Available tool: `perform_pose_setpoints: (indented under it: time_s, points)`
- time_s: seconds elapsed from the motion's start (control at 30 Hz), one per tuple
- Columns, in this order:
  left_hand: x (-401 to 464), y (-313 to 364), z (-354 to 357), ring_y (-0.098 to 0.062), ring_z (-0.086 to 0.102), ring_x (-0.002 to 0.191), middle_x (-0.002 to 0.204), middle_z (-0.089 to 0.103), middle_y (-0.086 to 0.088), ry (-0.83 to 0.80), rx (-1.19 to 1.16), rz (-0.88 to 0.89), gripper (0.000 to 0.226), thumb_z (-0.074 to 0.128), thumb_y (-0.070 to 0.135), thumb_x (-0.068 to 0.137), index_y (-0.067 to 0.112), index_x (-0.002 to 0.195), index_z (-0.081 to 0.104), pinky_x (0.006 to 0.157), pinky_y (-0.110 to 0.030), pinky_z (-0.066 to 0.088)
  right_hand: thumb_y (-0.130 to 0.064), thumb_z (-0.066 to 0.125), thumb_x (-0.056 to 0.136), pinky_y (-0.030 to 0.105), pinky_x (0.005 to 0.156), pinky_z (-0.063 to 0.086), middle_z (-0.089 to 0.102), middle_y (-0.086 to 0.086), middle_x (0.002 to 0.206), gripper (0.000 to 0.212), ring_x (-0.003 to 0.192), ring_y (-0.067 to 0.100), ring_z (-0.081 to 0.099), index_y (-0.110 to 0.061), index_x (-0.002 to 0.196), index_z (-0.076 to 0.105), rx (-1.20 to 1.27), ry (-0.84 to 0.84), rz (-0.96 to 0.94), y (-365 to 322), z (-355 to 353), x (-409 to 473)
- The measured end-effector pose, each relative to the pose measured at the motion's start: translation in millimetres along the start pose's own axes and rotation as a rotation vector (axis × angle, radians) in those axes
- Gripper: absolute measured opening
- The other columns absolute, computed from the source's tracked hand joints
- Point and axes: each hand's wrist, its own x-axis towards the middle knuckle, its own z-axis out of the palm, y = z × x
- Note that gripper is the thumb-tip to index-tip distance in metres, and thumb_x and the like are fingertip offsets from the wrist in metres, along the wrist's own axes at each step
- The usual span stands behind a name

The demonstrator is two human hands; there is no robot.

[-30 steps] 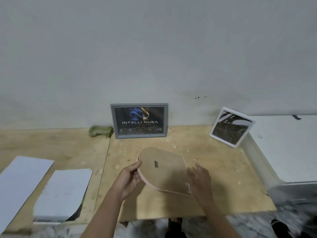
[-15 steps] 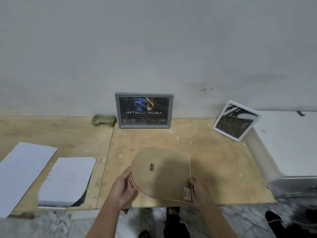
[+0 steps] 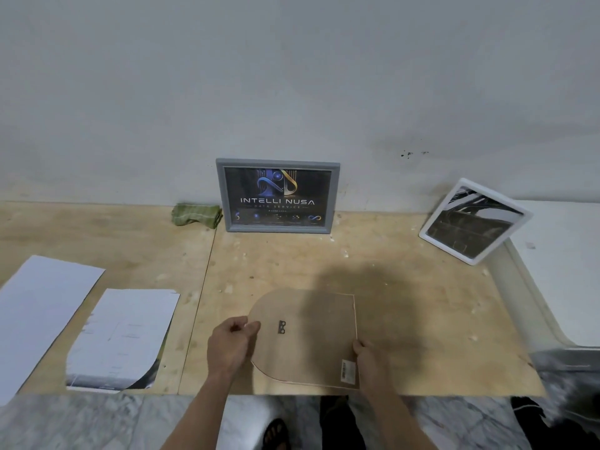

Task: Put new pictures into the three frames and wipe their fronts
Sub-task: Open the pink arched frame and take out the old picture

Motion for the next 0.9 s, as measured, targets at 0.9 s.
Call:
perform_pose_setpoints:
  time_s: [0.9]
  points:
    - [5.9,-32.2,-18.9,-0.021,0.046,0.056,0.065,0.065,-0.007,-0.164,-0.27,-0.278,0.018,0.058,0.005,0.096,-0.003,0.107,0.07,0.047,-0.025,0.04,-0.025,0.061,0.085,0.03,0.074,0.045,0.063,-0.006,0.093,0.028,0.088,0.017,0.058,-0.026,0.112,0.066,-0.648,0.028,-0.38,3.7,-12.3,-9.6]
